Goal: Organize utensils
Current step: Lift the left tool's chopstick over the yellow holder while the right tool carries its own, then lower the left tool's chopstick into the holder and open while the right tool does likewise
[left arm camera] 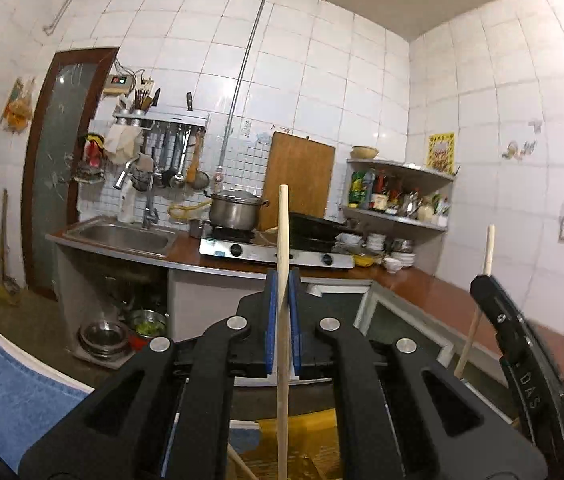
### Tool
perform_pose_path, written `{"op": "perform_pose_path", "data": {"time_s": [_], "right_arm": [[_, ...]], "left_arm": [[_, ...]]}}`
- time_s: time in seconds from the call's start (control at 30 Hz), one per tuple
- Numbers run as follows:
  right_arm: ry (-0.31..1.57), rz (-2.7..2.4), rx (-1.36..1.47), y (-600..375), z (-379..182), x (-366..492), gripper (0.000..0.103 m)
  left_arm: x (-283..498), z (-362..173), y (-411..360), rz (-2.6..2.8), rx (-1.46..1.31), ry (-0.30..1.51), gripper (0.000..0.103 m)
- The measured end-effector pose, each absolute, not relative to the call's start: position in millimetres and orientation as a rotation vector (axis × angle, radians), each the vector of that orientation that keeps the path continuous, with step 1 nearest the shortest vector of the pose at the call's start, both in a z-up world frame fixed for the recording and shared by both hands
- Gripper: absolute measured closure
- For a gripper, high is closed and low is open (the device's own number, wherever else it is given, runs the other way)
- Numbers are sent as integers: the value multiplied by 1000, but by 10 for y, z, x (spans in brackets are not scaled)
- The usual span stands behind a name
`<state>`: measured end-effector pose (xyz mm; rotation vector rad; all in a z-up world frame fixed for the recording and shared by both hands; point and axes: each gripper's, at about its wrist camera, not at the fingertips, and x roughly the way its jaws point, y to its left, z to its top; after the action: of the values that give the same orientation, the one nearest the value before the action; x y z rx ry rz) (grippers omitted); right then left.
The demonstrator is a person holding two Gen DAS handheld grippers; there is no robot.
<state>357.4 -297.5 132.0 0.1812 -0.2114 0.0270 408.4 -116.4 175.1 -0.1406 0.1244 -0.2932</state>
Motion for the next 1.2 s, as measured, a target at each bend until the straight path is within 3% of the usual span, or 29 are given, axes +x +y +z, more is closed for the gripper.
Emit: {"op": "perform_pose_path", "data": {"time_s": [0.43, 0.57, 0.6, 0.63, 0.67, 0.77, 0.83, 0.93, 1.2], "right_arm": [[0, 49, 183, -3014, 856, 3824, 97], [72, 61, 199, -3032, 835, 3818, 91], [98, 69, 203, -3038, 856, 3800, 70], [103, 69, 208, -3046, 885, 3754, 60], [100, 64, 207, -3055, 909, 3712, 56], [134, 61, 202, -3077, 1017, 3535, 56], [162, 68, 211, -3096, 1077, 3337, 56], [210, 75, 227, -3093, 1122, 3078, 56], [297, 89, 248, -2994, 1028, 2205, 56]], "left_arm": [[4282, 1091, -1272, -268, -28, 319, 98], [4271, 1037, -1236, -263, -13, 399, 96], [4262, 1046, -1206, -269, -20, 421, 89], [4224, 1078, -1154, -273, -33, 437, 80], [4180, 1108, -1124, -267, -36, 436, 76], [3977, 1232, -979, -267, -44, 459, 69], [3794, 1319, -868, -265, -49, 487, 56], [3424, 1464, -650, -275, -74, 521, 45], [2416, 1545, -239, -285, -59, 595, 37]]}}
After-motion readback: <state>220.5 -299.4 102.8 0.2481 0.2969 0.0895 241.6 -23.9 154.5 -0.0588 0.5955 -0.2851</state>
